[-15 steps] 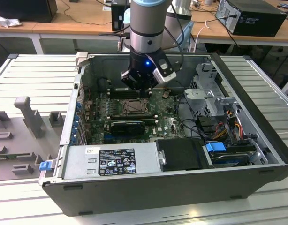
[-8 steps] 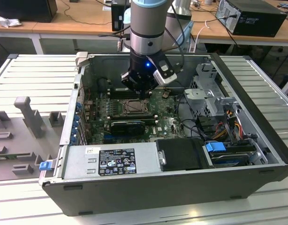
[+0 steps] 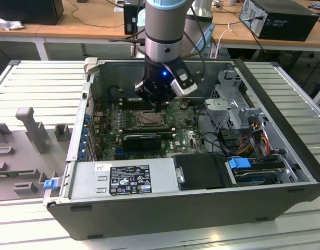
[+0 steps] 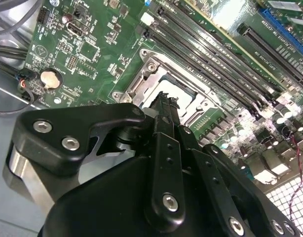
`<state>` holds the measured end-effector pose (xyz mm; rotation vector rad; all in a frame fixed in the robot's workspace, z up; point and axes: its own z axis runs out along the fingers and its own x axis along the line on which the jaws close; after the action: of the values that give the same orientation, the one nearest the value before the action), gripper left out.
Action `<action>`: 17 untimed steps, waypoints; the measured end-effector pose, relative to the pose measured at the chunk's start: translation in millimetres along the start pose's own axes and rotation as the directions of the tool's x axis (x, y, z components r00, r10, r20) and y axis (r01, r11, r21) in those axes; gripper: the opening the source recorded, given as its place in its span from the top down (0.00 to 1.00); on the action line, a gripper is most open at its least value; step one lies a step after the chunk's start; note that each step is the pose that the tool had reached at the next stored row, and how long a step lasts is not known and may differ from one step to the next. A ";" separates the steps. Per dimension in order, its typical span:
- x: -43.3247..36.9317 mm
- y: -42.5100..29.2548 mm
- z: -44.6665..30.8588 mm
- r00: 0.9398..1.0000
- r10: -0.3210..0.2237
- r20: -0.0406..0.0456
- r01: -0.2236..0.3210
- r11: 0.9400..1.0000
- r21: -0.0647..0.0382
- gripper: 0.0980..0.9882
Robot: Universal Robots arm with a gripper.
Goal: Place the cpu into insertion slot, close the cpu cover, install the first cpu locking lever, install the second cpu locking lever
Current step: 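Install the second cpu locking lever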
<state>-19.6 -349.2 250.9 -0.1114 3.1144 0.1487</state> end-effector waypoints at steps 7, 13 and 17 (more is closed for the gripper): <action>0.4 -5.0 -0.5 1.000 0.000 0.000 0.000 1.000 0.000 0.99; 0.6 -8.0 -0.7 1.000 0.000 0.000 0.000 1.000 0.000 0.99; 0.8 -10.2 -1.1 1.000 0.000 0.000 0.000 1.000 0.001 0.99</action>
<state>-19.6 -359.5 251.0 -0.1114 3.1146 0.1471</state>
